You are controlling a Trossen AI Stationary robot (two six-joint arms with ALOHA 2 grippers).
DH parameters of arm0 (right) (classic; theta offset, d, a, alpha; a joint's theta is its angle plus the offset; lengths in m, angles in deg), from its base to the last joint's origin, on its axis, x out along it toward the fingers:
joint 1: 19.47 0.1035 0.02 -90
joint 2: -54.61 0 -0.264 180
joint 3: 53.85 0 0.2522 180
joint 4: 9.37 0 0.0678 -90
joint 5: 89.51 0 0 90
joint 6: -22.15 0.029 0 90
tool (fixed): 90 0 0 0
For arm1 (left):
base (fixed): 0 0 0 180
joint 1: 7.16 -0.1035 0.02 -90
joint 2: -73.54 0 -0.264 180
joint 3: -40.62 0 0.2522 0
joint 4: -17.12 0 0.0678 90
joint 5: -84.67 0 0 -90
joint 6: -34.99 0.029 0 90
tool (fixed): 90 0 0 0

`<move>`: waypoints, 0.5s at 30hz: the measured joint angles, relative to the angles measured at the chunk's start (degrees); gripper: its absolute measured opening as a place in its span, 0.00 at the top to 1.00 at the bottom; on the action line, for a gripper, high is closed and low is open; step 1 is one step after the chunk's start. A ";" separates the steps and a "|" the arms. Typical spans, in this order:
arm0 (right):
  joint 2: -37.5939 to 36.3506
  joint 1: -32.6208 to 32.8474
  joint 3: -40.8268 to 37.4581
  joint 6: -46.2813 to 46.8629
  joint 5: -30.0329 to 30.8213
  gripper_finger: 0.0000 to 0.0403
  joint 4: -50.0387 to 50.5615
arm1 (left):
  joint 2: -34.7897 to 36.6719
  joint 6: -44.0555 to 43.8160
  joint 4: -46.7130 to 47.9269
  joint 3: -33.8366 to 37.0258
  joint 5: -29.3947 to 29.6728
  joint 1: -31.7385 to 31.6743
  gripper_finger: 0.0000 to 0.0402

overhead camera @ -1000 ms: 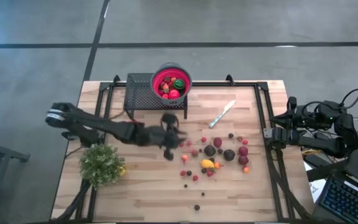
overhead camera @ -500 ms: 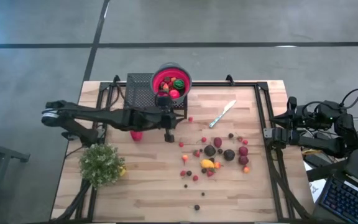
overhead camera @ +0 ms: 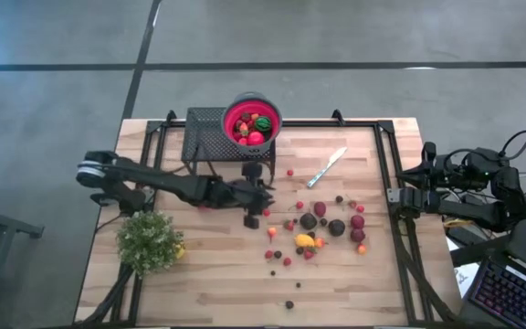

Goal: Pick & Place Fruit
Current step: Put the red cherry into the red gray strainer bowl on the shelf

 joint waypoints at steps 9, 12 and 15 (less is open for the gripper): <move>0.00 -0.01 -0.02 0.00 -0.02 0.98 -0.01 | -6.60 -10.30 0.64 0.00 1.44 0.65 0.57; -0.01 -0.01 -0.01 0.03 0.00 0.98 -0.01 | -8.40 -13.84 0.53 0.00 1.62 0.65 0.58; -0.02 -0.01 0.00 -0.02 -0.02 0.98 -0.01 | -10.04 -14.67 0.92 0.02 1.63 0.65 0.59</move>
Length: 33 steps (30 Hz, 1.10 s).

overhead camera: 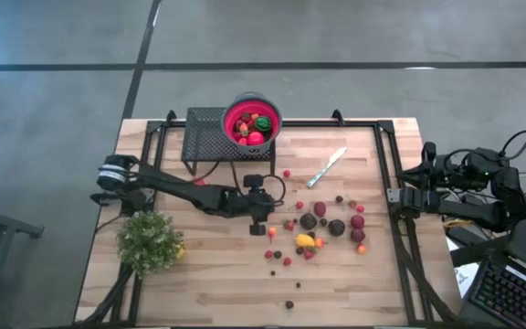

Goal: Pick & Place Fruit
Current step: Put the red cherry into the red gray strainer bowl on the shelf

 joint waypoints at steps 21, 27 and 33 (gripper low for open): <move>0.02 0.02 0.00 0.02 0.00 0.98 0.01 | -6.64 -12.76 3.67 0.00 -0.42 -0.07 0.59; 0.01 0.00 0.00 0.02 0.02 0.98 0.01 | -8.80 -13.57 3.09 0.04 -1.19 -0.07 0.59; 0.00 0.00 -0.02 0.13 0.00 0.98 0.00 | -10.08 -14.76 2.61 -0.02 -0.93 -0.07 0.59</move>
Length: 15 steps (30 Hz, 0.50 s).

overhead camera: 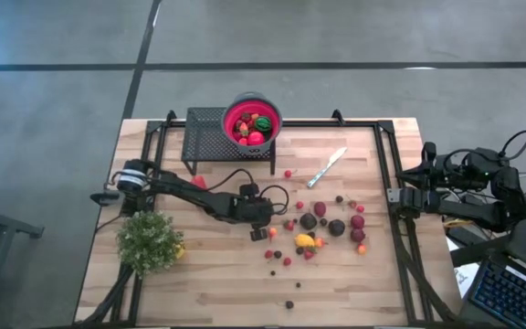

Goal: Pick & Place Fruit
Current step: Put the red cherry into the red gray strainer bowl on the shelf

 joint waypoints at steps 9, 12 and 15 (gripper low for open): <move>0.02 0.02 0.00 -0.04 0.00 0.98 0.02 | 0.11 -1.81 0.19 0.00 -0.17 0.00 0.60; 0.01 0.00 0.01 -0.13 0.02 0.98 0.01 | 0.16 -1.81 0.28 0.01 -0.28 0.00 0.64; 0.02 0.02 0.02 -0.05 0.02 0.98 0.02 | 0.16 -1.81 0.35 0.02 -0.37 0.01 0.68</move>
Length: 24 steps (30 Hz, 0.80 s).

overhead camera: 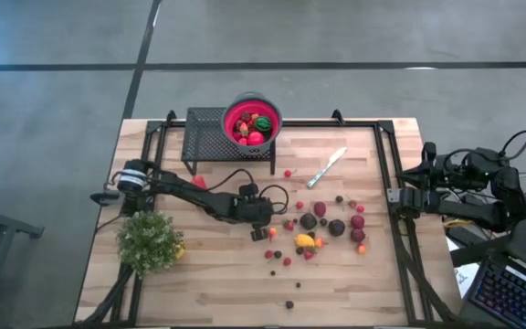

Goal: Pick & Place Fruit
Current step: Put the red cherry into the red gray strainer bowl on the shelf

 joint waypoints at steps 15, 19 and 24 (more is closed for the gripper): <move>-0.02 -0.02 0.00 0.03 0.00 0.98 -0.01 | 0.22 0.13 0.57 -1.79 -0.70 -0.03 0.70; -0.01 -0.01 -0.02 0.03 0.00 0.98 0.01 | 0.61 0.13 0.39 -4.22 -1.64 -0.12 0.72; 0.00 -0.02 0.00 0.03 -0.02 0.98 0.01 | 1.09 0.67 2.51 -8.59 -1.65 -0.28 0.67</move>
